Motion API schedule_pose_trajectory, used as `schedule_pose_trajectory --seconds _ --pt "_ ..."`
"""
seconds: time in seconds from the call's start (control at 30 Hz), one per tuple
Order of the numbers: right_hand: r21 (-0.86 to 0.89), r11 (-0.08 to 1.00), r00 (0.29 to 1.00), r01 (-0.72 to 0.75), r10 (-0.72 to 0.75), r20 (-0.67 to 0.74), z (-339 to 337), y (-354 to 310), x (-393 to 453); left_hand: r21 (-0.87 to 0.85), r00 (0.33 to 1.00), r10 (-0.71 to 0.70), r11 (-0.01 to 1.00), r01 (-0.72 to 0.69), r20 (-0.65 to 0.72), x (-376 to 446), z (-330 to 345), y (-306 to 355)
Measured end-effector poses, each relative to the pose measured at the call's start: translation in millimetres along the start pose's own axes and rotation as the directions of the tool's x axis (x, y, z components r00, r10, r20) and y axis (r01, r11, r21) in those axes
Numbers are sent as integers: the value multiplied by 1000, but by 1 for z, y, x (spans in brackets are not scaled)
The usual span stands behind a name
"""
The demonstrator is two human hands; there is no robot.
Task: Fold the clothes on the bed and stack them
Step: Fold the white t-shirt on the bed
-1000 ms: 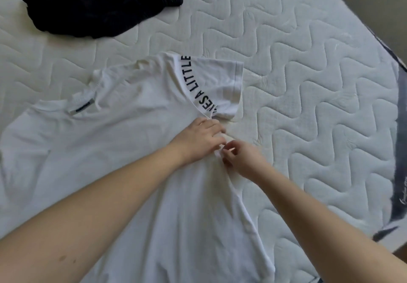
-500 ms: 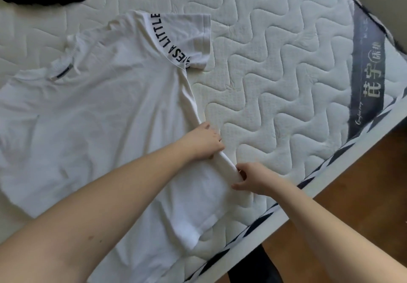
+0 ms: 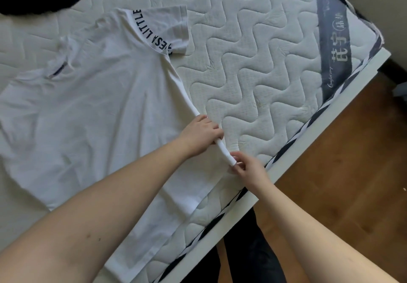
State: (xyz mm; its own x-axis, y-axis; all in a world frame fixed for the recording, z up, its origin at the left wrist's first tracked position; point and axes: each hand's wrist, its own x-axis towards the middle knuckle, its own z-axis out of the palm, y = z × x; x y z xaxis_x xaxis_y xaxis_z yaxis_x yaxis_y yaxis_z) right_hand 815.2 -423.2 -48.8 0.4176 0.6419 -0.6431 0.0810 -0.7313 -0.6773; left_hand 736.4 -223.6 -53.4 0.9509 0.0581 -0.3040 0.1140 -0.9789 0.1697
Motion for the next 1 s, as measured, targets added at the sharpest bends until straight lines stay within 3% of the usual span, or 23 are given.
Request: schedule_pose_trajectory --seconds 0.17,0.37,0.57,0.77,0.9,1.0 --pt "153 988 996 16 -3 -86 -3 -5 0 -44 999 -54 998 53 -5 9 -5 6" --pt "147 988 996 44 -33 -78 -19 -1 6 -84 989 -130 987 135 66 20 -2 14" --pt "69 998 996 -14 20 -89 -28 19 10 -316 916 -358 903 290 -182 4 -1 42" --pt "-50 998 996 -46 42 -74 -21 22 20 -343 927 -370 864 368 60 -26 35 68" --pt "-9 997 994 -82 81 -75 -15 19 25 -232 894 -412 865 445 179 -29 44 81" --pt "-60 994 984 -95 85 -156 -13 18 27 -106 870 -447 874 474 208 -24 44 91"
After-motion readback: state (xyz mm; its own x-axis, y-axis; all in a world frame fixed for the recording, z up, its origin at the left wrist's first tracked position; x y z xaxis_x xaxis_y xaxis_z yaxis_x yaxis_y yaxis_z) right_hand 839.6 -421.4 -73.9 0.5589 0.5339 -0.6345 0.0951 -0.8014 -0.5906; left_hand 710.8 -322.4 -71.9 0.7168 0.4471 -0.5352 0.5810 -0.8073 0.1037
